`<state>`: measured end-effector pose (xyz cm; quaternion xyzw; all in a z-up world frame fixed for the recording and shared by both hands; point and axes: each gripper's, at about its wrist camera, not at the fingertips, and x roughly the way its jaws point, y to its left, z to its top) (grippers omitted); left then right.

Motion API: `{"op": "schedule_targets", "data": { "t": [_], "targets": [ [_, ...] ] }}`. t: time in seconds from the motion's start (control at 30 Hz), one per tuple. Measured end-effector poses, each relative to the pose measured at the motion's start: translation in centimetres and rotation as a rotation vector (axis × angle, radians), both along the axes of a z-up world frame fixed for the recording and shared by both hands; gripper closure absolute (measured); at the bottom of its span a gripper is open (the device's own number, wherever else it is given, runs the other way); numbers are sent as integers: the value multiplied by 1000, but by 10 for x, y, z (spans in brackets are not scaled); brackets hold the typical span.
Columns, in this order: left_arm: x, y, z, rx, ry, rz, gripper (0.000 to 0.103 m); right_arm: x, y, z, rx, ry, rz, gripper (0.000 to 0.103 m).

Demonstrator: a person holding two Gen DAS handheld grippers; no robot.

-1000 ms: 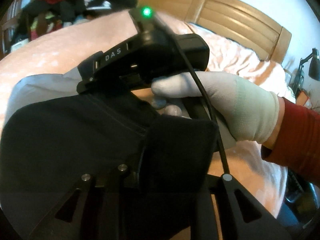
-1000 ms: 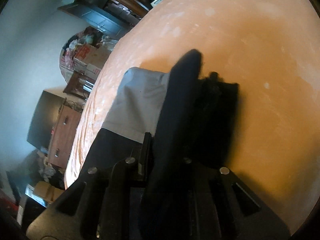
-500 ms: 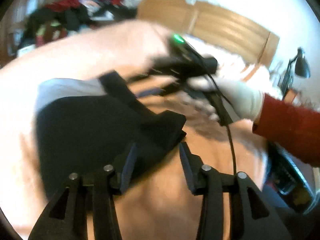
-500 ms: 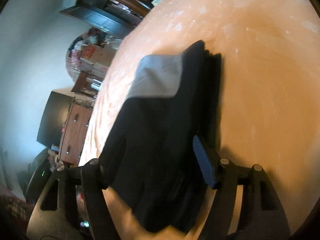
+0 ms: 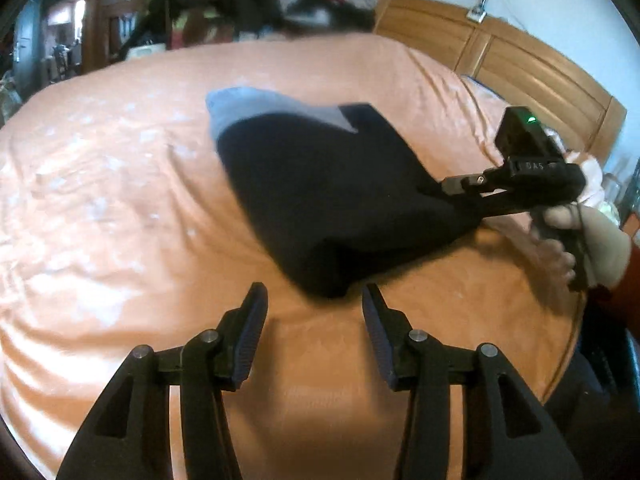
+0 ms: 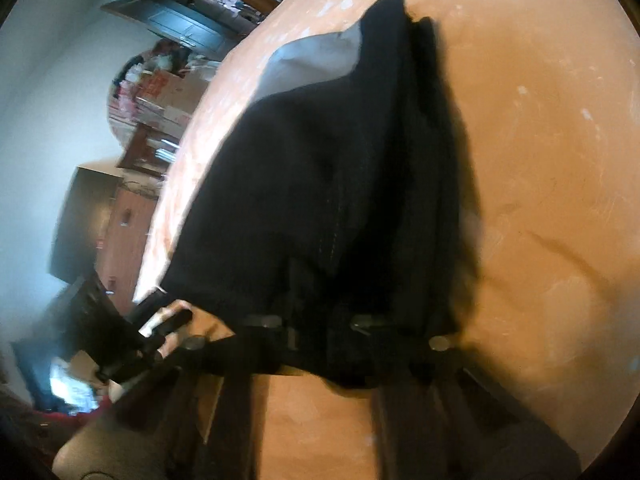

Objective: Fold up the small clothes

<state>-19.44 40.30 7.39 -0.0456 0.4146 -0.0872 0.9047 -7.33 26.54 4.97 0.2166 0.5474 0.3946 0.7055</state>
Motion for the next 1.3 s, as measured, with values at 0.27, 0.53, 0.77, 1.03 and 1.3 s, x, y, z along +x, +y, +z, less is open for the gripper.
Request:
{"op": "schedule_targets", "data": {
  "t": [0.27, 0.53, 0.77, 1.03, 1.3],
  "targets": [
    [22, -29, -13, 521, -29, -93, 45, 6, -21, -19, -39, -31, -16, 101],
    [-7, -13, 4, 343, 36, -163, 60, 4, -30, -31, 17, -40, -57, 102],
    [-18, 1, 59, 178, -216, -90, 56, -1, -35, -35, 51, -47, -59, 102],
    [29, -1, -24, 244, 47, -134, 54, -3, -49, -42, 87, -40, -57, 103],
    [19, 18, -33, 222, 21, -93, 56, -5, -56, -45, 112, -37, -54, 103]
  ]
}}
